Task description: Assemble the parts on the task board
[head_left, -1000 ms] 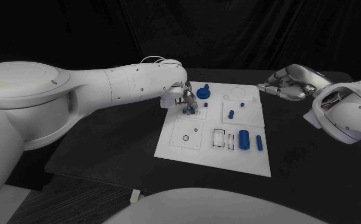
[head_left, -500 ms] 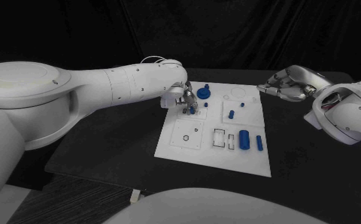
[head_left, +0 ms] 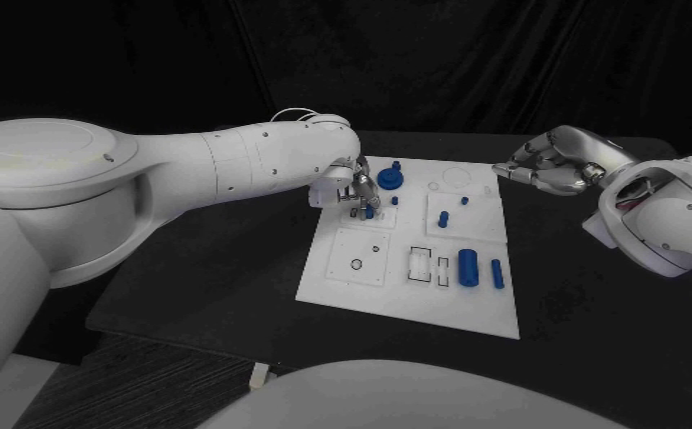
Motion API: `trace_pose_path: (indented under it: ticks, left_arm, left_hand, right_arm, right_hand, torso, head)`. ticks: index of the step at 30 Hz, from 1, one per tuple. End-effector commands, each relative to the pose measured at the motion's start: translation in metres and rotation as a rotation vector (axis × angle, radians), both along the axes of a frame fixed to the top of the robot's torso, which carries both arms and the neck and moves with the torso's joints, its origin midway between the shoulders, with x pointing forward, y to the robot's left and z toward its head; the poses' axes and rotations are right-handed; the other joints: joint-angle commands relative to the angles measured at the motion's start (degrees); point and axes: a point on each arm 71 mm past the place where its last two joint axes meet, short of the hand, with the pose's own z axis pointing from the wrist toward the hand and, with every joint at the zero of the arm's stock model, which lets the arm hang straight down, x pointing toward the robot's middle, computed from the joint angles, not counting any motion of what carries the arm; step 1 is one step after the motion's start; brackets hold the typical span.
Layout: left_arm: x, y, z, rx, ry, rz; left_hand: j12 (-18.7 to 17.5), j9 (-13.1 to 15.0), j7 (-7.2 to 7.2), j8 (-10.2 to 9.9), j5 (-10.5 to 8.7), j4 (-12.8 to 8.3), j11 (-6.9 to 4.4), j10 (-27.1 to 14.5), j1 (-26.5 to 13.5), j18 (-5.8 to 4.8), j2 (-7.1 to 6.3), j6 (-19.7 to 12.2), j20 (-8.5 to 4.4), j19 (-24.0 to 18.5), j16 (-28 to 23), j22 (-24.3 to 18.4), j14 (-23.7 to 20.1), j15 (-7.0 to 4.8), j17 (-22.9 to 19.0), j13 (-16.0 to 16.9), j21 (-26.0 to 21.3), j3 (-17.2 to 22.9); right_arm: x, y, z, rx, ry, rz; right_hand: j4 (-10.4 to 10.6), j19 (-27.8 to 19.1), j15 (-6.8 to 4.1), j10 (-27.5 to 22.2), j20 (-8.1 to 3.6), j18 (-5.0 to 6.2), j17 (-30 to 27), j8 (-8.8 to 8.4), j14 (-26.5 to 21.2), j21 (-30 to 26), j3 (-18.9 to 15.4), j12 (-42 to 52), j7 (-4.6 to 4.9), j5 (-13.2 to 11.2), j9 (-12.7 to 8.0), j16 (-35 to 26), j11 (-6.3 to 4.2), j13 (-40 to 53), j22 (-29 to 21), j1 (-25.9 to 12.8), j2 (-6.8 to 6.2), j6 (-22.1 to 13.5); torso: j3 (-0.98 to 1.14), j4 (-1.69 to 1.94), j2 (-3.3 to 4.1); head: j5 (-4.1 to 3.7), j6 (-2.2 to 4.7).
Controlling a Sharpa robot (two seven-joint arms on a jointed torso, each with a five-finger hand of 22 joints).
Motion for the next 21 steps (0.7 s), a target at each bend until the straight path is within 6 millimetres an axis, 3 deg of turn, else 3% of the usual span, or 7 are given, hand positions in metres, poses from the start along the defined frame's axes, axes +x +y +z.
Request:
trace_pose_path:
  ticks: [1, 11, 21]
  left_arm:
    - [-0.0012, -0.0045, -0.0013, -0.021, 0.004, -0.023]
    - [-0.0003, -0.0049, -0.0015, -0.017, 0.006, -0.022]
    - [-0.0011, -0.0023, -0.0029, 0.004, 0.018, -0.025]
  left_hand:
    - [1.01, 0.29, -0.56, 0.13, -0.86, -0.46, -0.47, 6.57, 0.22, -1.44, -0.63, 0.23, -0.23, -0.47, 0.8, 5.09, 6.85, -0.36, 15.9, 15.44, -0.77, 3.53]
    - [1.01, 0.29, -0.5, 0.05, -0.9, -0.51, -0.44, 6.57, 0.27, -1.43, -0.72, 0.11, -0.22, -0.5, 0.8, 5.04, 6.85, -0.34, 15.9, 15.44, -0.84, 3.58]
    - [1.01, 0.31, -0.17, -0.49, -2.85, -0.23, -0.15, 6.57, 0.13, -1.38, -1.13, -0.59, -0.05, -0.63, 0.8, 4.89, 6.85, -0.13, 15.9, 15.44, -1.19, 3.48]
  right_arm:
    - [0.0, -0.0021, -0.0018, -0.009, 0.013, -0.018]
    - [-0.0003, -0.0027, -0.0021, -0.012, 0.018, -0.02]
    - [-0.0005, -0.0028, -0.0023, -0.013, 0.02, -0.02]
  right_hand:
    - [0.02, 2.47, 0.13, 5.67, 0.23, 0.21, 8.1, 0.74, 4.6, -1.12, 1.04, 0.95, -0.16, 0.89, 0.79, -0.88, 0.56, 15.21, 13.31, 0.79, 0.34, -0.44]
    - [0.02, 2.47, 0.13, 5.67, 0.23, 0.21, 8.1, 0.74, 4.6, -1.12, 1.04, 0.95, -0.16, 0.89, 0.79, -0.88, 0.56, 15.21, 13.31, 0.79, 0.34, -0.44]
    - [0.02, 2.47, 0.13, 5.67, 0.23, 0.21, 8.1, 0.74, 4.6, -1.12, 1.04, 0.95, -0.16, 0.89, 0.79, -0.88, 0.56, 15.21, 13.31, 0.79, 0.34, -0.44]
  torso:
    - [0.01, -0.02, 0.0]
    - [0.01, -0.01, -0.01]
    - [0.01, -0.03, 0.01]
  head:
    - [0.03, 0.0]
    - [0.02, 0.0]
    - [0.2, 0.0]
